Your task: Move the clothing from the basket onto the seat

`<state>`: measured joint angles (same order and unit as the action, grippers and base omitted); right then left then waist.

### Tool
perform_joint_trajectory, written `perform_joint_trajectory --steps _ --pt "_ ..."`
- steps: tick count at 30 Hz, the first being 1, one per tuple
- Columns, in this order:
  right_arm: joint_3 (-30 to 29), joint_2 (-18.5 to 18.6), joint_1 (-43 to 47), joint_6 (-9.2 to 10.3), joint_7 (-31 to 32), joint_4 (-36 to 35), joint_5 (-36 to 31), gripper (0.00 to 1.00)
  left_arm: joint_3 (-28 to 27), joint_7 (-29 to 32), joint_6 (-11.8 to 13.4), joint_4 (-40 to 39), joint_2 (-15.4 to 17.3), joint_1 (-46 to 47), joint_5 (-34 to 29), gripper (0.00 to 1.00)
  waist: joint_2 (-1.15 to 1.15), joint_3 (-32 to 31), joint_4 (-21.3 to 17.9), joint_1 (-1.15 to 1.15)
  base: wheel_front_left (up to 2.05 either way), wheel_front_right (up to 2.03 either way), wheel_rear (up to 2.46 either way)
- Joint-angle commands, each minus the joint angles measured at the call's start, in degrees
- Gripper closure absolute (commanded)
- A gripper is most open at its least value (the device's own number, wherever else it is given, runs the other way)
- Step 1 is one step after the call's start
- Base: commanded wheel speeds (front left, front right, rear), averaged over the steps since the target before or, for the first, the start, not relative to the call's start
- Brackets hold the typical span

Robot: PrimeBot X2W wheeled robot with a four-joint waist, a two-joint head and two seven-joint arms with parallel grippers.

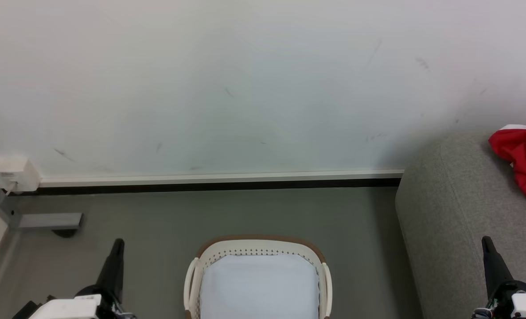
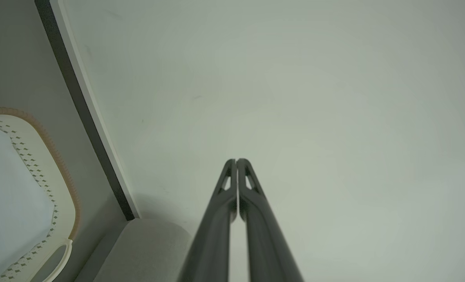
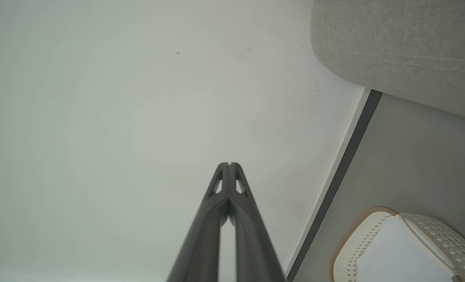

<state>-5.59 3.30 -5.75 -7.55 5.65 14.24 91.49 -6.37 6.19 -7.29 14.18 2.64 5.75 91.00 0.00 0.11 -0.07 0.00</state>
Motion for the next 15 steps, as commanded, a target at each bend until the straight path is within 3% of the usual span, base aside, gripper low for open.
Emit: perform_joint_trajectory --steps 1,15 --pt "-0.27 0.23 -0.64 0.13 0.3 -0.43 1.16 1.0 -0.23 0.41 -0.34 -0.19 0.43 0.72 1.1 1.0 0.0 0.02 0.03 0.0 0.0 0.0 0.0" --pt "-0.5 0.09 -0.71 0.12 0.62 -0.41 1.39 1.0 -0.29 0.58 -0.35 -0.19 0.42 0.78 1.79 1.0 0.0 0.06 0.07 0.0 0.0 0.0 0.0"
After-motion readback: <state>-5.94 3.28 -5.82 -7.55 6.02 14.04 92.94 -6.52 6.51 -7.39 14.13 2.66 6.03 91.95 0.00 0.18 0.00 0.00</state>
